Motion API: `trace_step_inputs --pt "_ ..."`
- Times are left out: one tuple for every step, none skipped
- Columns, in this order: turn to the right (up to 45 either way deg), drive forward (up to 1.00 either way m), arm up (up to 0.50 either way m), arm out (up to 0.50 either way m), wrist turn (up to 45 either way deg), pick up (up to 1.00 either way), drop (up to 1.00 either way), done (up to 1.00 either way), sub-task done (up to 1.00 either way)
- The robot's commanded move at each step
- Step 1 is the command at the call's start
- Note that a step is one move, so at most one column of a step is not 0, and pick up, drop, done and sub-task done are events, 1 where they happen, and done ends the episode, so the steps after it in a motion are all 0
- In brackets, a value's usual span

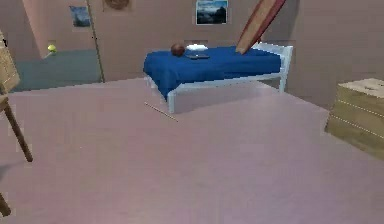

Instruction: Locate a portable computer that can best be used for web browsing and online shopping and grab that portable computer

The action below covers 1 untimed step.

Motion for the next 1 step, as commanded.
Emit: trace_step_inputs --pt "0.0 1.0 0.0 0.0 0.0 0.0 0.0 0.0 0.0"
